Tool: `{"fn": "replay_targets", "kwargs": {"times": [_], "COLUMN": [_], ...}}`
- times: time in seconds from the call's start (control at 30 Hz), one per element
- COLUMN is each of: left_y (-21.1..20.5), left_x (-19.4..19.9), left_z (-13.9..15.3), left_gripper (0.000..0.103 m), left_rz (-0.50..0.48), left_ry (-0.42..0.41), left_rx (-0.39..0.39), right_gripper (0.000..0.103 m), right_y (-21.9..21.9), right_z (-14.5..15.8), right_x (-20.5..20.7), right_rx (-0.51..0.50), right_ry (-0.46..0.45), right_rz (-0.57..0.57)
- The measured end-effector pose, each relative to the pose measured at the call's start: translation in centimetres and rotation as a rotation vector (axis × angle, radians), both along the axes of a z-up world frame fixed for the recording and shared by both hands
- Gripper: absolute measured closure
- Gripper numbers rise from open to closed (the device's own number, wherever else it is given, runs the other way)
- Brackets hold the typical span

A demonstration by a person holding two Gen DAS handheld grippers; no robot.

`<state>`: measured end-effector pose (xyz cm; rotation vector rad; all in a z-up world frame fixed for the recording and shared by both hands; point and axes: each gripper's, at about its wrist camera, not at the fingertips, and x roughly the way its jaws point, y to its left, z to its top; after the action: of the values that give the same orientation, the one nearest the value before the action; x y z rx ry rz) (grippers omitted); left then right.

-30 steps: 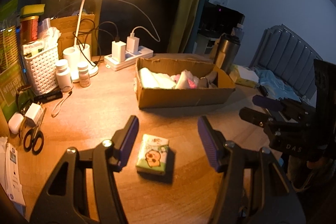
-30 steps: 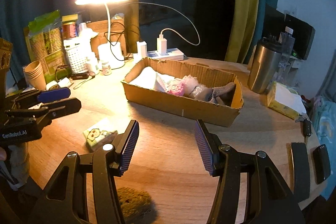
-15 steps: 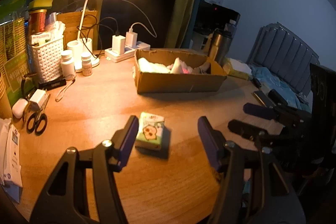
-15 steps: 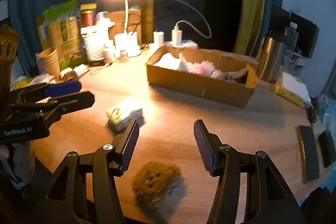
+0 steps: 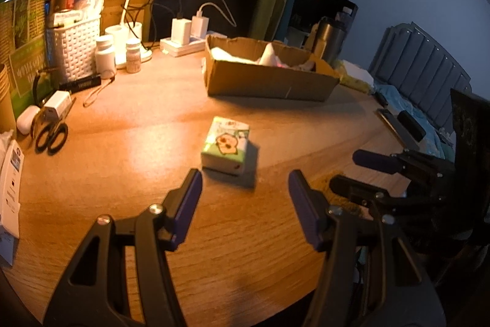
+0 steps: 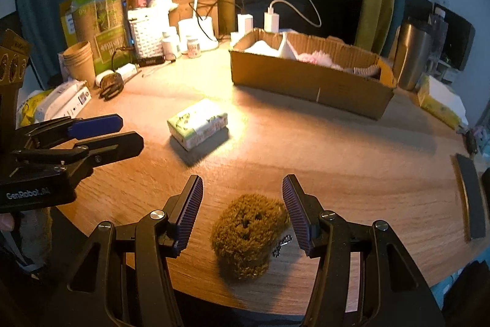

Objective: Organize soft objects
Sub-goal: 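Lower the right tool onto the brown fuzzy sponge and close it, then grasp the green tissue pack with the left tool while the right tool holds the sponge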

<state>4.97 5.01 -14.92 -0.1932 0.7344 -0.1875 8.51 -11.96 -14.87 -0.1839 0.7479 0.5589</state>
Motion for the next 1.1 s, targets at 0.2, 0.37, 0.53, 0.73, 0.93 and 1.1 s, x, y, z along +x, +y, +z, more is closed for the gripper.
{"fn": "replay_targets", "kwargs": {"times": [0.2, 0.37, 0.53, 0.73, 0.93, 1.1], "left_y": [0.1, 0.3, 0.4, 0.5, 0.3, 0.2], "left_x": [0.1, 0.1, 0.2, 0.6, 1.3, 2.1], "left_z": [-0.8, -1.1, -1.5, -2.0, -2.4, -2.4], "left_gripper": [0.043, 0.043, 0.043, 0.043, 0.043, 0.043], "left_rz": [-0.006, -0.009, -0.006, -0.003, -0.008, -0.008], "left_ry": [0.016, 0.022, 0.031, 0.048, 0.069, 0.078], "left_rx": [-0.007, -0.014, -0.019, -0.020, -0.015, -0.002], "right_gripper": [0.027, 0.026, 0.026, 0.026, 0.045, 0.049], "right_y": [-0.3, 0.0, 0.4, 0.5, 0.1, 0.0], "right_z": [-1.6, -3.0, -3.8, -4.4, -4.2, -4.1], "right_x": [0.5, 0.3, 0.6, 1.1, 1.7, 2.5], "right_rx": [-0.025, -0.054, -0.069, -0.073, -0.067, -0.056], "right_ry": [0.045, 0.074, 0.092, 0.103, 0.091, 0.096], "right_rz": [-0.024, -0.015, -0.010, -0.016, -0.023, -0.014]}}
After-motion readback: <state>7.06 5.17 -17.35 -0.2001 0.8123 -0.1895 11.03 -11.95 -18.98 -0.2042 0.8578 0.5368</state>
